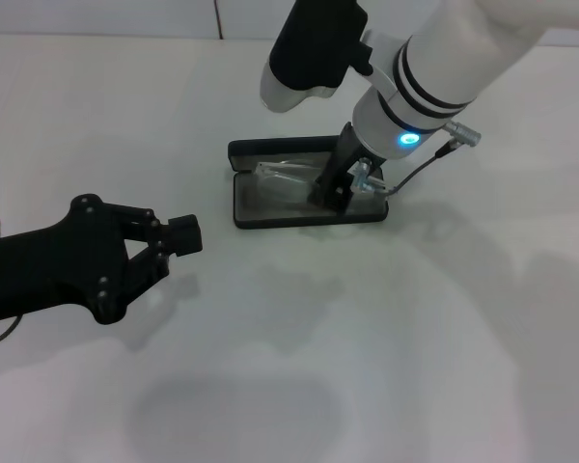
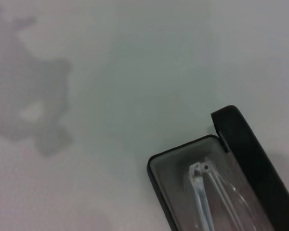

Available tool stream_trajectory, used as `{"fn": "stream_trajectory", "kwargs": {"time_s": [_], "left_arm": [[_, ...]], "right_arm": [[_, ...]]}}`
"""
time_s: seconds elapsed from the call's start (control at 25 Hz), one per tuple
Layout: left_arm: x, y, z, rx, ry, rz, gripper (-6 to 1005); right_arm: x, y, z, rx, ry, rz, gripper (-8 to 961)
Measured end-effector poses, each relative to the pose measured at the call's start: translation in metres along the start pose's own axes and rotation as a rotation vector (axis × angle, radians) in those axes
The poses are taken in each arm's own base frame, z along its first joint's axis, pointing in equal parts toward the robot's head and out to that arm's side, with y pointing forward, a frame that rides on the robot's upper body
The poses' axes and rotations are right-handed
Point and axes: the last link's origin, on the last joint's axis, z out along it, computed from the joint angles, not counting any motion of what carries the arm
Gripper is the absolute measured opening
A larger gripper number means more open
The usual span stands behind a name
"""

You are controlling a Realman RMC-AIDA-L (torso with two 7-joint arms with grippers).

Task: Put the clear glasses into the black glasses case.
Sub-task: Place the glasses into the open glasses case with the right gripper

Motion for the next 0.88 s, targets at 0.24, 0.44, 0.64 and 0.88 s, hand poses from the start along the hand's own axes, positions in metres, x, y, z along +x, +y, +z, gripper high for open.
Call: {"fn": "stream_trajectory", "kwargs": {"time_s": [0.24, 0.44, 0.64, 0.88], "left_arm": [[0.0005, -0.0003, 0.0003, -0.001, 0.001, 0.003, 60], [0.0006, -0.0007, 0.0001, 0.002, 0.001, 0.003, 60], [0.0008, -0.0012, 0.0004, 0.004, 0.001, 0.004, 60], [0.0015, -0.0019, 0.0012, 0.002, 0.001, 0.007, 60]], "right_arm": [[-0.0007, 0.0032, 0.0016, 0.004, 0.017, -0.032, 106], [-0.0009, 0.0029, 0.0017, 0.007, 0.017, -0.037, 105], [-0.0007, 0.0013, 0.0015, 0.019, 0.021, -0.047, 106], [-0.001, 0.001, 0.0012, 0.023, 0.022, -0.053, 107]]}}
